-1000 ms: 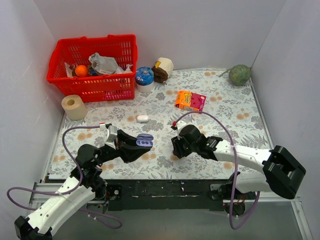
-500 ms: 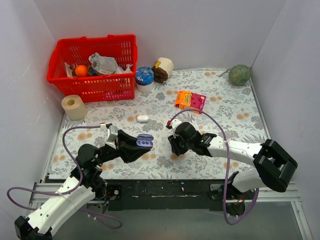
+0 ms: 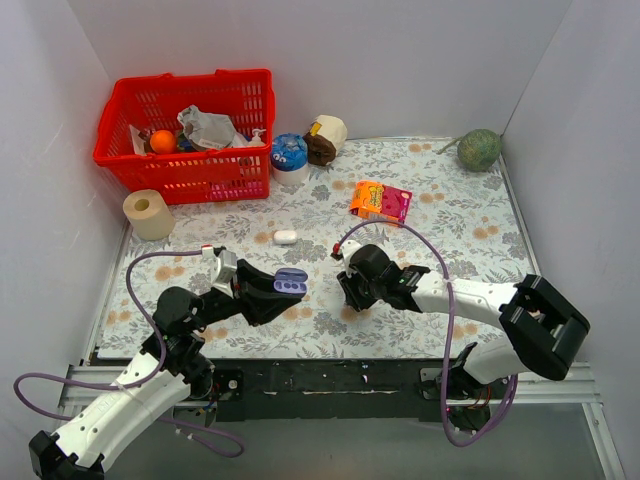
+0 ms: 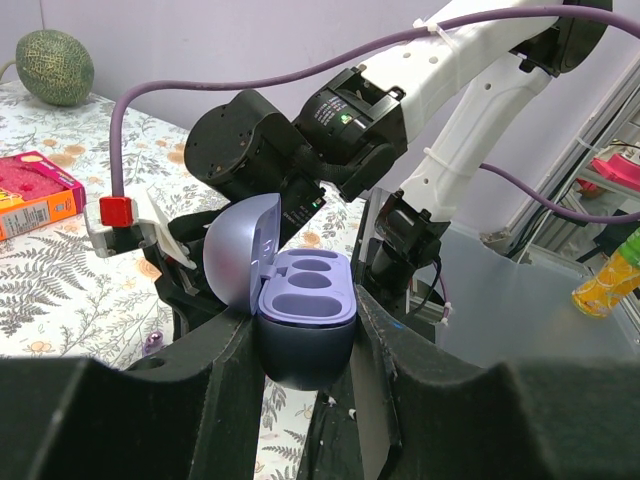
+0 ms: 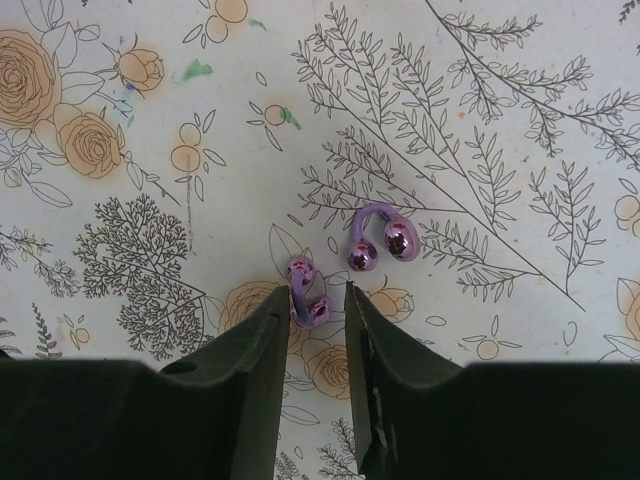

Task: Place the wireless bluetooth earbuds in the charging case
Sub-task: Pick up the earbud from the center of the board, then place the earbud in the charging case.

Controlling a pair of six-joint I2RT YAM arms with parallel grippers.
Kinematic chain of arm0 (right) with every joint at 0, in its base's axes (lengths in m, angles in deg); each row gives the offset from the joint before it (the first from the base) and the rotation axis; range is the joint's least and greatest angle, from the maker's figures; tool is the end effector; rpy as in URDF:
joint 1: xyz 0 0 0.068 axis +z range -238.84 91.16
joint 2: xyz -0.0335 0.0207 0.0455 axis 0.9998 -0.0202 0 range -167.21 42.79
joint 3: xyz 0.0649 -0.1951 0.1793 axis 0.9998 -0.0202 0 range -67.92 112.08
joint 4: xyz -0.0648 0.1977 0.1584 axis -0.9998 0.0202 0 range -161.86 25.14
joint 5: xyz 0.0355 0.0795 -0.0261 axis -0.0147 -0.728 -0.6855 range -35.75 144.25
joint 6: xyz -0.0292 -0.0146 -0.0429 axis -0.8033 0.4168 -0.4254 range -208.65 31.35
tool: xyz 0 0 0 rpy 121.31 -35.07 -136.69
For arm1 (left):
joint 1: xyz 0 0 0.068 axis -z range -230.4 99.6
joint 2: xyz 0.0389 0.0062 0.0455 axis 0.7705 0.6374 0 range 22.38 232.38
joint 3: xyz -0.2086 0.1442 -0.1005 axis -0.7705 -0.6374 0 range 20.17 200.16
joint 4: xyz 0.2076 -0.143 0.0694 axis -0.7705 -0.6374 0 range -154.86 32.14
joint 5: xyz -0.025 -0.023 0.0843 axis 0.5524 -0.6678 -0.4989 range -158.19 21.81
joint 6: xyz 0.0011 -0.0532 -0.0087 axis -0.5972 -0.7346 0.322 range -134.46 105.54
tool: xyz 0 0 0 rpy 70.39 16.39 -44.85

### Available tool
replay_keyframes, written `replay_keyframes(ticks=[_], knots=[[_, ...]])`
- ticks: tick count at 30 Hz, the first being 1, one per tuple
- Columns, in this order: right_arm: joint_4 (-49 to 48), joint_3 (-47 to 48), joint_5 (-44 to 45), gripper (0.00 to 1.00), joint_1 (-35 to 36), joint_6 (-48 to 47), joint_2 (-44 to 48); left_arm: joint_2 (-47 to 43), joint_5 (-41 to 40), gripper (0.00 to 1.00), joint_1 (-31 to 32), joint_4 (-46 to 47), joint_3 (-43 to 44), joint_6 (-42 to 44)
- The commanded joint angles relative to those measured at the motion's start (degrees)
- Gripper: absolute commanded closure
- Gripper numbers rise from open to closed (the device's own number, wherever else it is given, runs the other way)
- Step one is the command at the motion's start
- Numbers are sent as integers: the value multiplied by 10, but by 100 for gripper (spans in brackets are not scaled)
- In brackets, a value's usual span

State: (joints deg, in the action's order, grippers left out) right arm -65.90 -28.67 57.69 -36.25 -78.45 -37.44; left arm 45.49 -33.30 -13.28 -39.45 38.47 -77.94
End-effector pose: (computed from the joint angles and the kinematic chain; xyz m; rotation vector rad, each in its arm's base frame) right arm 0.1684 0.2166 0.1783 -0.8535 2.2804 0.4381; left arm 0.0887 -0.0927 0.2806 0.2474 1.6379 -1.8129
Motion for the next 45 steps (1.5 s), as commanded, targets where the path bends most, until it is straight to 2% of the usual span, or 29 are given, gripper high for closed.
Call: replay_keyframes(ticks=[1,6,9,13,15,19,21,25,27,31,34,38,39,42,45], knots=[[-15,22,-12,66,-2,-11,-8,2,-2,100,-2,2,-3,-1],[-16,22,-16,70,-2,-12,-12,6,-1,100,-1,4,-3,-1],[-15,22,-19,76,-2,-13,-12,5,0,100,-2,4,-3,-2],[-16,22,-19,94,-2,-13,-7,6,1,100,-1,5,-5,-3],[-15,25,-17,99,-2,-11,-4,6,2,100,-2,5,-4,-3],[14,40,1,99,-4,-6,29,4,-4,100,-2,6,-4,-3],[25,45,14,99,-7,-7,81,4,-7,100,-2,5,-3,-4],[77,116,10,99,-10,-17,183,5,-29,100,-2,23,-4,-4],[118,157,-23,99,-10,-25,228,24,-33,100,-3,46,-1,7],[217,277,-121,99,-10,-49,238,91,-35,100,-4,82,15,22],[269,347,-189,99,-9,-62,241,163,-3,100,-16,113,38,30],[310,392,-267,99,-9,-72,252,247,120,100,-54,211,65,-13],[318,405,-278,99,-9,-75,252,265,179,100,-60,231,72,-24],[348,418,-298,99,-9,-90,252,329,275,100,-65,254,111,-51],[354,414,-302,99,-8,-98,249,383,324,100,-65,269,146,-77]])
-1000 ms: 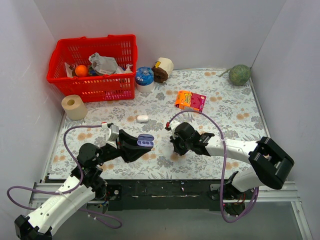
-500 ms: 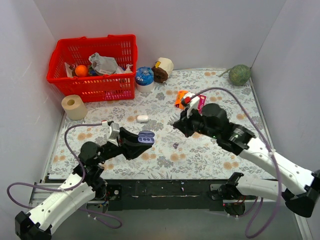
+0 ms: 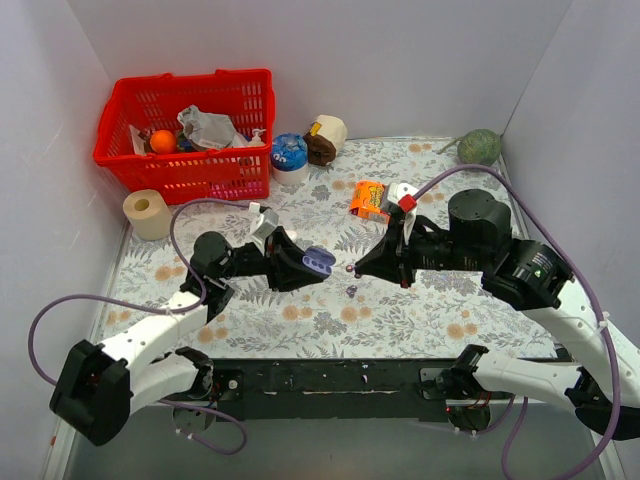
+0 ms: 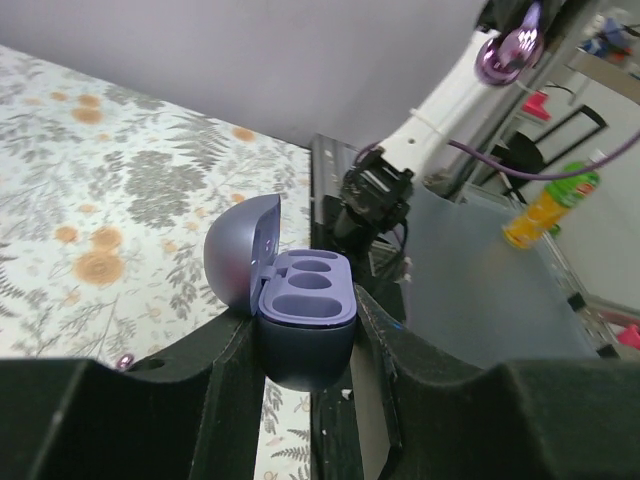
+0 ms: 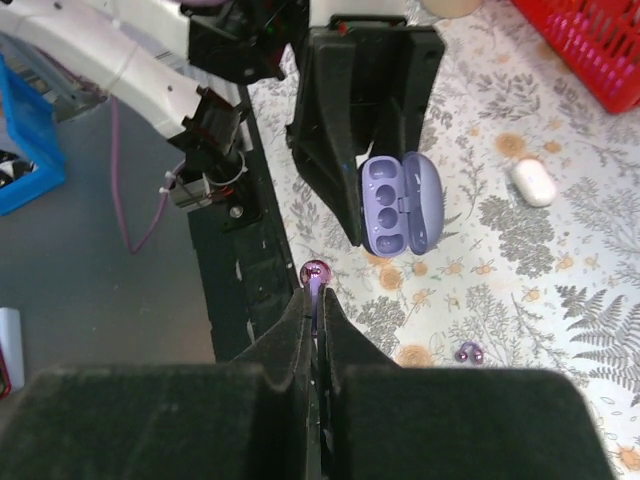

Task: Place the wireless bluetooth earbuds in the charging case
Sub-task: Place the earbud in the charging case.

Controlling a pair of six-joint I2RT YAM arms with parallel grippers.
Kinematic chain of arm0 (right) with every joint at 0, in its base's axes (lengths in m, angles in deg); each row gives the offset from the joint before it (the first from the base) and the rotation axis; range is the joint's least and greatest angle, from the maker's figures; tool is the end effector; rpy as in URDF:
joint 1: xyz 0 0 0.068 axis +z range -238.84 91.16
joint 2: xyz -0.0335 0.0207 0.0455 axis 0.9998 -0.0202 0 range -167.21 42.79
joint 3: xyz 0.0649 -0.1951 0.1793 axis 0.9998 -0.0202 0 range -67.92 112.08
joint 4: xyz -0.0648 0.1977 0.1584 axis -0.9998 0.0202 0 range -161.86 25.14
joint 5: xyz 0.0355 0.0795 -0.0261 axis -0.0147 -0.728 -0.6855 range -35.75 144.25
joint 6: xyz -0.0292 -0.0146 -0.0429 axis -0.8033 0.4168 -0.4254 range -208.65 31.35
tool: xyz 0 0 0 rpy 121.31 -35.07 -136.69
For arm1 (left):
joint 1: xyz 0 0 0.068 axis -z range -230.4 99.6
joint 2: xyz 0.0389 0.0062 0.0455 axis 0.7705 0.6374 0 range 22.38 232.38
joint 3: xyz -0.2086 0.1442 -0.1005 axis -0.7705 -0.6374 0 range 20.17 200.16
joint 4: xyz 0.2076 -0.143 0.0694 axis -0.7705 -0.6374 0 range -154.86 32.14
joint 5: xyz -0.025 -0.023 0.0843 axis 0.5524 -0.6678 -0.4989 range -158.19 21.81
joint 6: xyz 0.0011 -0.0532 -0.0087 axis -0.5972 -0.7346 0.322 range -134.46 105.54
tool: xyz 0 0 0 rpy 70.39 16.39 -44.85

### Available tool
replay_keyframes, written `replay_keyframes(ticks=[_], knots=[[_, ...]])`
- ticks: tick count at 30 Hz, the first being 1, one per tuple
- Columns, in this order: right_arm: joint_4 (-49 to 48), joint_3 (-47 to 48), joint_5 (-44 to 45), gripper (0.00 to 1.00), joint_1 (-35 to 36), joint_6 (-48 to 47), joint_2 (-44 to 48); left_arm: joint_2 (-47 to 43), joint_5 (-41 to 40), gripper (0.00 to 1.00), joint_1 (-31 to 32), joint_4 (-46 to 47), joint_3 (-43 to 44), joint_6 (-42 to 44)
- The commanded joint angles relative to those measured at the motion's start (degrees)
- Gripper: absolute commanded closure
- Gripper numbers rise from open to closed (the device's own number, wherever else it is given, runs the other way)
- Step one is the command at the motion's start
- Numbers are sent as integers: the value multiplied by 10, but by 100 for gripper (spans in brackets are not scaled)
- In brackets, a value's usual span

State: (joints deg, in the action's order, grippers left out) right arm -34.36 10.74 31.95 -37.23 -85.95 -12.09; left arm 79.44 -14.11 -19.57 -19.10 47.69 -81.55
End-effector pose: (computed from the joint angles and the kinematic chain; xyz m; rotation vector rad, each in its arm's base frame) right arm 0.0963 0.1432 0.4578 -1.0495 1.6003 1.0095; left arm 0.1680 -0.1339 0.2817 0.4127 1.8118 -1.9468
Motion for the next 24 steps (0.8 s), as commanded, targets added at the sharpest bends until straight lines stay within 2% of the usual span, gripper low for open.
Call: replay_keyframes(ticks=[1,4,11,16,24], knots=[[33,12,-46,99,2,-24,-6,53,146,100,-2,73,59,-49],[4,3,-58,99,2,-17,-15,58,148,100,-2,105,58,-62],[-58,11,-86,99,2,13,-50,22,145,100,-2,-26,65,27],[-59,19,-94,99,4,13,-66,-4,125,100,-2,-59,60,58],[-57,5,-82,99,12,20,-60,-23,88,100,-2,-31,41,69]])
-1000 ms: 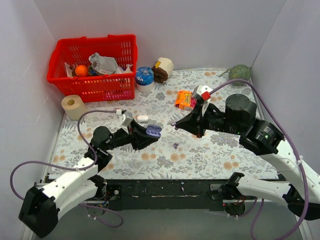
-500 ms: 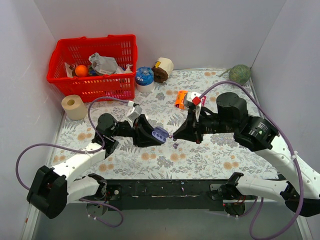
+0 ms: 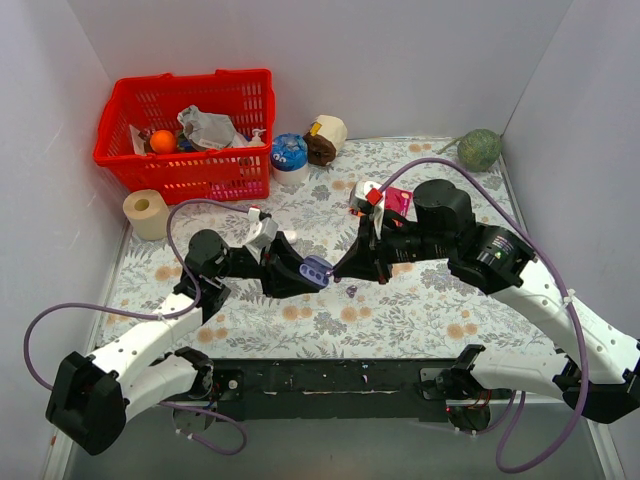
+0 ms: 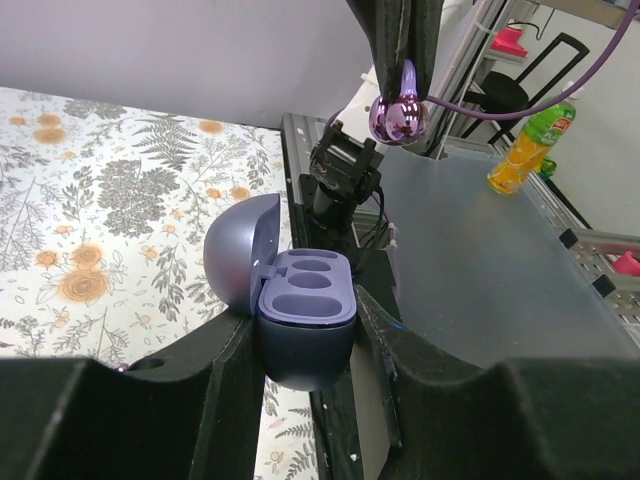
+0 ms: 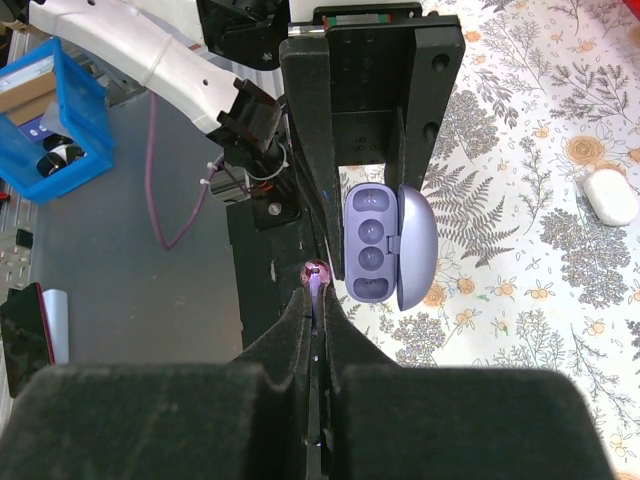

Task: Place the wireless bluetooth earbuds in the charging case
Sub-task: Place the earbud in the charging case.

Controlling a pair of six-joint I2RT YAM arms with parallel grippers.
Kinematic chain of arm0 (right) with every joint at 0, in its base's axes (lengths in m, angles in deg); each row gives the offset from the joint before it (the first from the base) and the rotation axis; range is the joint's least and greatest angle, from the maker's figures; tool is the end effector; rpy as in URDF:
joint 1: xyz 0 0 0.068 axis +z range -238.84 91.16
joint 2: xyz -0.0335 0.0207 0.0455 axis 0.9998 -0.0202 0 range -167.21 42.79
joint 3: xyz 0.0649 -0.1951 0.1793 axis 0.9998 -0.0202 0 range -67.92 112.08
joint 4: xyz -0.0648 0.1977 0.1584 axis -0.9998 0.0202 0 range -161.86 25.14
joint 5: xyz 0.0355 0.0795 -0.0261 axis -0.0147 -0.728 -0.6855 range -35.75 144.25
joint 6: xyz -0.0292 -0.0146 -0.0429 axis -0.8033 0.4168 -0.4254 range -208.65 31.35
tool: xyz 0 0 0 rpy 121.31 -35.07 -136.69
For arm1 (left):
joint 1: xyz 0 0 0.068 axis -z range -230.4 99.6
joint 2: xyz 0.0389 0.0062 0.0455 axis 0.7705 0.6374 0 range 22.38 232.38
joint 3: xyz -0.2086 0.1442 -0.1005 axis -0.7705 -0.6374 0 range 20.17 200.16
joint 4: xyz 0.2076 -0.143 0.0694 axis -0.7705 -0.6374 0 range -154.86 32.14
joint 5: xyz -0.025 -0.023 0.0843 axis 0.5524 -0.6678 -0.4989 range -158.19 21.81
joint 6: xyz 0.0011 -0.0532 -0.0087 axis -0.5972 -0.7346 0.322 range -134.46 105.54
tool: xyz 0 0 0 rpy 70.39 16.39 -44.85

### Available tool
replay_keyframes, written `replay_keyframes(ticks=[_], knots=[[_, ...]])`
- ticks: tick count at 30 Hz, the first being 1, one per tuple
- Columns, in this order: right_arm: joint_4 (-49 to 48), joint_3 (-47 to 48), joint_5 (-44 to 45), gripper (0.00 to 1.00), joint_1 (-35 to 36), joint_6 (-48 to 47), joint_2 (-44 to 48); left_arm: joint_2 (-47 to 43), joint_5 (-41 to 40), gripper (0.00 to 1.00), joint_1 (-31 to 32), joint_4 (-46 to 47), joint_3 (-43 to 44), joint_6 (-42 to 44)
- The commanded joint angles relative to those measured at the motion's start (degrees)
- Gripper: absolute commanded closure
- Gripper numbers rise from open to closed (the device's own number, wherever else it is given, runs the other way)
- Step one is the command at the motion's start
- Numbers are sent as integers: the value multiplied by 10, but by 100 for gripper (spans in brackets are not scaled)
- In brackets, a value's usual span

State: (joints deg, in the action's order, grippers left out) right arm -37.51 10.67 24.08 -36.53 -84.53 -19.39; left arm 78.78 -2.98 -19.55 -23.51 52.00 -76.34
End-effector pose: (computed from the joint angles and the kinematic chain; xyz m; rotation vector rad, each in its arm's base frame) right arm 0.1170 0.1807 0.4415 -1.1596 1.6443 1.1480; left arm 0.1631 -0.1351 0.3012 0.7068 1.7763 -1.9802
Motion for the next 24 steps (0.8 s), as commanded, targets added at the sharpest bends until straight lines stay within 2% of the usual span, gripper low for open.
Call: replay_keyframes(ticks=[1,24], knots=[[-24,4,-2,99,5,6,14,-16,-23,100,-3,16,-2,16],[-38,-20,42,99,22,-16,-18,-33,-8,100,-2,64,3,-33]])
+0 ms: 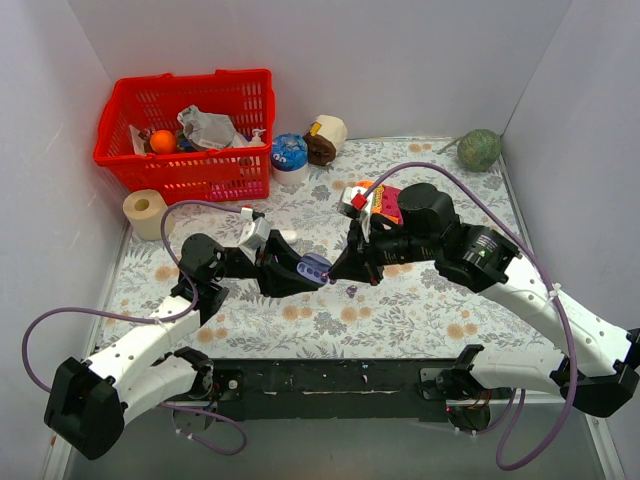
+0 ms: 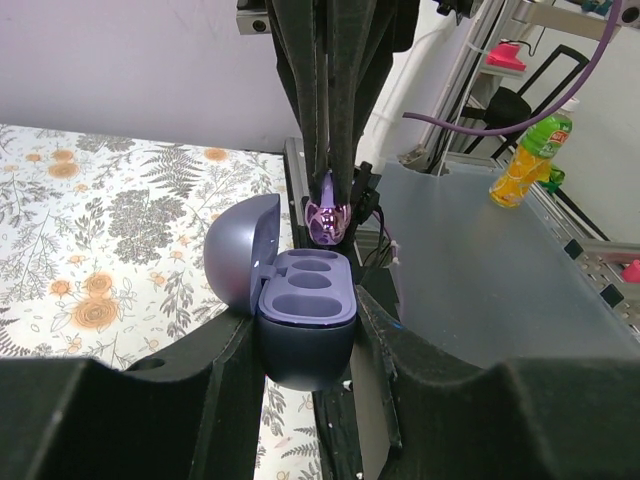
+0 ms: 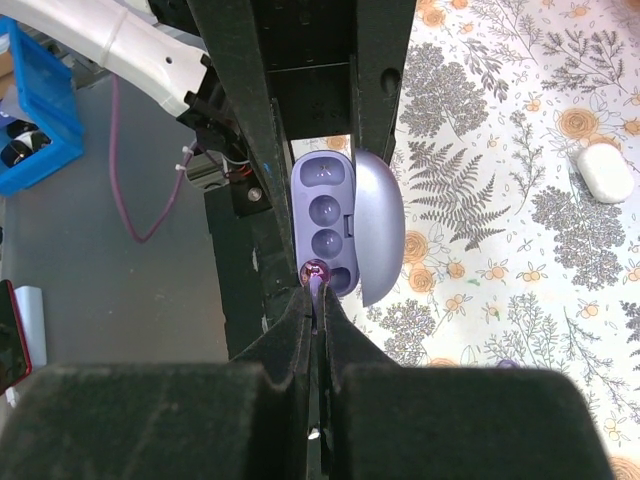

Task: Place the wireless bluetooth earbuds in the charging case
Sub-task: Place the earbud in the charging case.

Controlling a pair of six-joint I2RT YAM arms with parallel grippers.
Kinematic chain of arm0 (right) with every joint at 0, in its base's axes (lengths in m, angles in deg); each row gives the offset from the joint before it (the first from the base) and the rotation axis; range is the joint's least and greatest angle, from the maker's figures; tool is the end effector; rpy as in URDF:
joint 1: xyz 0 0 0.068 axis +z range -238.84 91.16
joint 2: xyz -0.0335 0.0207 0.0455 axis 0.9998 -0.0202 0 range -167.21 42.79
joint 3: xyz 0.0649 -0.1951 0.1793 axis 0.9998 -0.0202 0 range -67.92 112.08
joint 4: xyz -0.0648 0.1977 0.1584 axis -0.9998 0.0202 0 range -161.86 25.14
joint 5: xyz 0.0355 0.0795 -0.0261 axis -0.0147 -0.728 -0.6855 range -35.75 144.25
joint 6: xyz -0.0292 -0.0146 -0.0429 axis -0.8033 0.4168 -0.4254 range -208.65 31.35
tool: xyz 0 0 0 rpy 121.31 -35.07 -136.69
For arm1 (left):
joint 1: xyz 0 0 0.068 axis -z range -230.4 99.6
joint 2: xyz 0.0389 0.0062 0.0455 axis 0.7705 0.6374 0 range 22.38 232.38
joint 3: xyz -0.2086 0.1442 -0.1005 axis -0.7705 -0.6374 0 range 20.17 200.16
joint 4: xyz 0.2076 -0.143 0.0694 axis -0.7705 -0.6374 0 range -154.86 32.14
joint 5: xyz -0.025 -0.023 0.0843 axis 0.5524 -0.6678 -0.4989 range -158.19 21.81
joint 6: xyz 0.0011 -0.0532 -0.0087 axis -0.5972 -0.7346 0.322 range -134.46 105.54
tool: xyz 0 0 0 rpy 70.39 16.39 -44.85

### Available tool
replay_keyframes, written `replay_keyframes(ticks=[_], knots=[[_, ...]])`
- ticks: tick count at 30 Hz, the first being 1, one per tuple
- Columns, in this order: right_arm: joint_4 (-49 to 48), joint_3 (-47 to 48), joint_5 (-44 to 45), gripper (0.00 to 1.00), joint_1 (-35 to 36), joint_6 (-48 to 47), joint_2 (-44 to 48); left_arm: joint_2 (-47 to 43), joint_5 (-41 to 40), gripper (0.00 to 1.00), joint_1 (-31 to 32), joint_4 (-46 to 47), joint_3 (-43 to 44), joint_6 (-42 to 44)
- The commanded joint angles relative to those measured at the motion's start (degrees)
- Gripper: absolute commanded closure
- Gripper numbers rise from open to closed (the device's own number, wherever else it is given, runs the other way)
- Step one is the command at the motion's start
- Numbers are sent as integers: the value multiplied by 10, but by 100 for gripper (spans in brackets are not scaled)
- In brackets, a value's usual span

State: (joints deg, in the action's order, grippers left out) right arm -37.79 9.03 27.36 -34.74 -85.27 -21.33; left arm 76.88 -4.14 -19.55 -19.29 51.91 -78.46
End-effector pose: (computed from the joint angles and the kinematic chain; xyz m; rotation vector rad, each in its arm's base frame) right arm 0.1212 0.1949 0.4257 -1.1758 1.7011 1.0993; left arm 0.1570 -0.1311 0.3134 0.7171 1.6874 -1.9737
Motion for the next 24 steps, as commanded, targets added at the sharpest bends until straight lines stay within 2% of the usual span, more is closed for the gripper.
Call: replay_keyframes(ticks=[1,24], knots=[[-37,-5,10,99,6,-7,1,-14,2,100,-2,22,3,-12],[-62,-19,5,99,19,-3,-14,-13,-9,100,-2,41,4,-24]])
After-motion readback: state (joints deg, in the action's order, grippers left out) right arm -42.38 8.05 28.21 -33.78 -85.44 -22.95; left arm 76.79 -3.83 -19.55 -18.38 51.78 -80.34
